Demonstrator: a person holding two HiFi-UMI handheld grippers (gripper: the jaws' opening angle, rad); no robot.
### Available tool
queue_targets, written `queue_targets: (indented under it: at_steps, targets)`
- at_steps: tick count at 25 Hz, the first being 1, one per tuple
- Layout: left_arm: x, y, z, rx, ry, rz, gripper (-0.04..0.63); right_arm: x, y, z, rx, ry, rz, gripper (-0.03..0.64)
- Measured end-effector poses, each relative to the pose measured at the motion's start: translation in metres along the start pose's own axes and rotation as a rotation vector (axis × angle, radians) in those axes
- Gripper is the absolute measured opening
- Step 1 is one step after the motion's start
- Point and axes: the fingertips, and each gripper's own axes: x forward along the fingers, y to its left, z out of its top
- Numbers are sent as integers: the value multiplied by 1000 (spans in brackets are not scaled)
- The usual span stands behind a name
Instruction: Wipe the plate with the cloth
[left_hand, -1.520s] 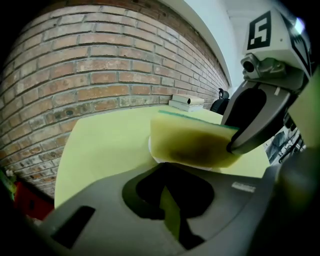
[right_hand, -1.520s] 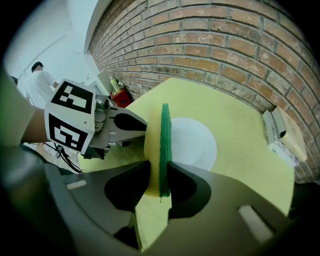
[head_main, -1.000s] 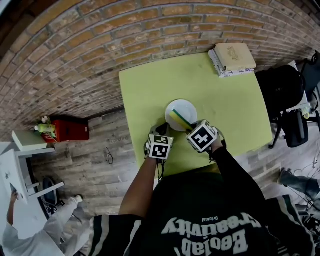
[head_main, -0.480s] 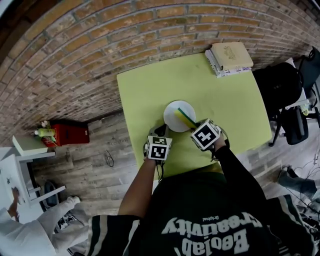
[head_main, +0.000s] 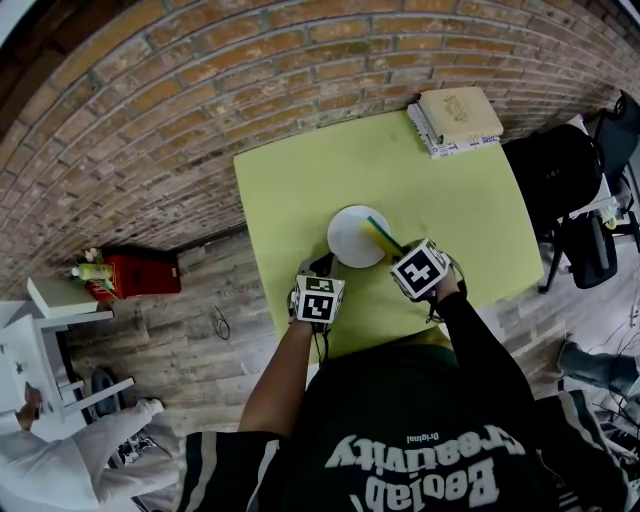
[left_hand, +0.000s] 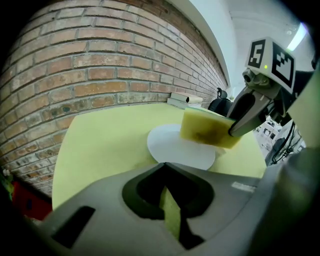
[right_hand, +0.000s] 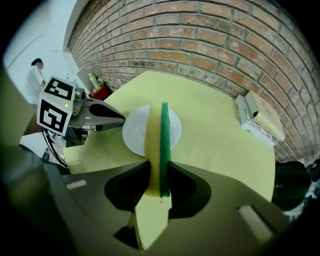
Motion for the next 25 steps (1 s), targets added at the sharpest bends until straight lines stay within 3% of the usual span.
queue_targets:
  at_steps: [18, 20, 23, 25]
  targets:
    - [1, 1, 3, 11, -13, 10, 8, -7, -27, -16, 45, 1, -77, 120]
    - [1, 1, 3, 14, -17, 11, 8, -10, -23, -11, 68, -37, -46, 120]
    - [2, 1, 2, 15, -17, 13, 8, -17, -8, 3, 143, -120, 67, 120]
    - [2, 2, 0, 13, -15, 14, 8, -20, 4, 10, 135, -143, 110, 120]
